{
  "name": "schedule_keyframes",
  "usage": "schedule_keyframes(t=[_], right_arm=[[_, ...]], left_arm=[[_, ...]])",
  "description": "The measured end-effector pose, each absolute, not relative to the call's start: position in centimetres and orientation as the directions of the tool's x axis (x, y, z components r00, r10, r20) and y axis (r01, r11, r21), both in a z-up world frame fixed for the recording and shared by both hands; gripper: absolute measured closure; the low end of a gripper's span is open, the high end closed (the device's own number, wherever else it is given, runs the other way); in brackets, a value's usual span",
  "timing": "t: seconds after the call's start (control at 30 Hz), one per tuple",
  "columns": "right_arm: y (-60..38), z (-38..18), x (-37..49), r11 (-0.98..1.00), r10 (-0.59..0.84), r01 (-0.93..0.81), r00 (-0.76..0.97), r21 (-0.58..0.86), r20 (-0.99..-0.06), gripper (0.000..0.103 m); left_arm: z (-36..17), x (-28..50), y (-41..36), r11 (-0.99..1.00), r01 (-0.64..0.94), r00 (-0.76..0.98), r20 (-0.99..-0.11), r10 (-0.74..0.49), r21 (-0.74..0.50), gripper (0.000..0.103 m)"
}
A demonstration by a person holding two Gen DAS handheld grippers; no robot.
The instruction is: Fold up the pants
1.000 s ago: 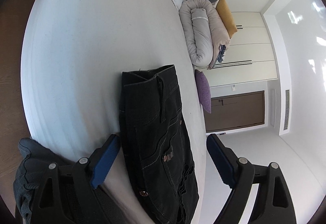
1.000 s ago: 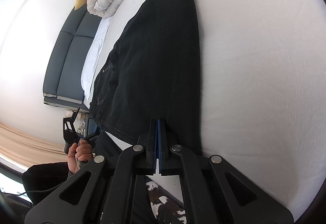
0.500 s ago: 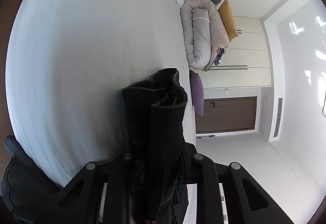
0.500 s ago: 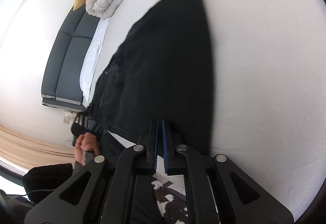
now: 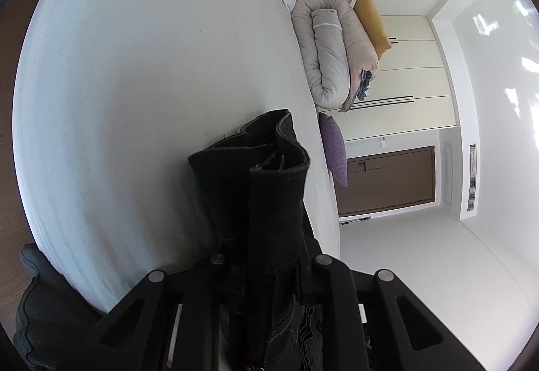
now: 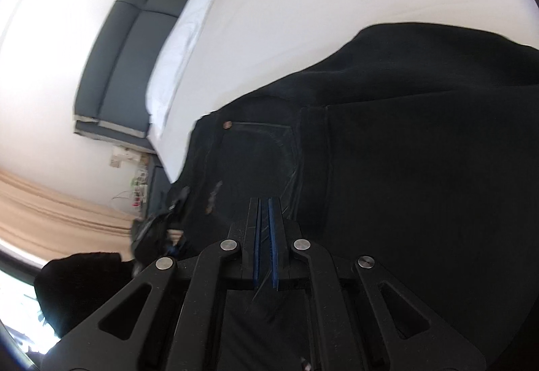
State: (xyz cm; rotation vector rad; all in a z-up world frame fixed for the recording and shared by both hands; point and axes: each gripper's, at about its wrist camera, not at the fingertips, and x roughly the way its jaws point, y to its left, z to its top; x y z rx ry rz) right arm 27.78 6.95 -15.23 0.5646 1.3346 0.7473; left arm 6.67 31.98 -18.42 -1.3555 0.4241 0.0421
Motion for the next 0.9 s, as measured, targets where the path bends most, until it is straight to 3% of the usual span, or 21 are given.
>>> schedule_keyframes(t=[0.1,0.33,0.5,0.53,0.6,0.63,0.67,0.77,0.9], right_arm=[[7.6,-17.9,28.4,0.69,0.721,-0.12,0.024,0.713,-0.693,0.103],[7.3,-18.6,28.1,0.698,0.714,-0.162,0.078,0.698,-0.696,0.103],[5.9,-18.9,27.7,0.632,0.775,-0.142,0.106,0.762,-0.623,0.103],[5.1,-18.5,27.4,0.61,0.791,-0.117,0.131,0.783,-0.597,0.096],[2.7,-17.1,26.2,0.568,0.818,-0.126,0.2,0.813,-0.54,0.074],[1.2,-16.4,25.5,0.554,0.823,-0.132,0.238,0.822,-0.516,0.044],[-0.2,-15.9,24.9,0.538,0.827,-0.132,0.276,0.833,-0.49,0.036],[-4.3,-15.8,24.1,0.457,0.854,-0.088,0.322,0.885,-0.408,0.036],[-8.1,-17.5,24.2,0.318,0.894,0.013,0.328,0.948,-0.305,0.036]], left_arm=[[-18.4,6.7,31.9,0.233,-0.268,0.923,-0.319,-0.217,-0.935,0.085],[-17.7,6.8,31.4,0.296,-0.275,0.918,-0.342,-0.202,-0.915,0.086],[-16.3,6.9,30.8,0.381,-0.277,0.909,-0.369,-0.193,-0.882,0.088],[-15.6,7.0,30.5,0.418,-0.28,0.904,-0.384,-0.188,-0.864,0.089],[-13.1,7.4,29.4,0.538,-0.277,0.891,-0.423,-0.167,-0.796,0.09],[-11.8,7.6,28.7,0.58,-0.26,0.891,-0.424,-0.164,-0.772,0.09],[-10.3,7.9,27.8,0.619,-0.238,0.893,-0.419,-0.164,-0.749,0.09],[-5.4,9.4,22.8,0.783,-0.146,0.889,-0.428,-0.164,-0.605,0.09],[-2.3,11.5,11.5,0.957,0.04,0.852,-0.491,-0.183,-0.288,0.09]])
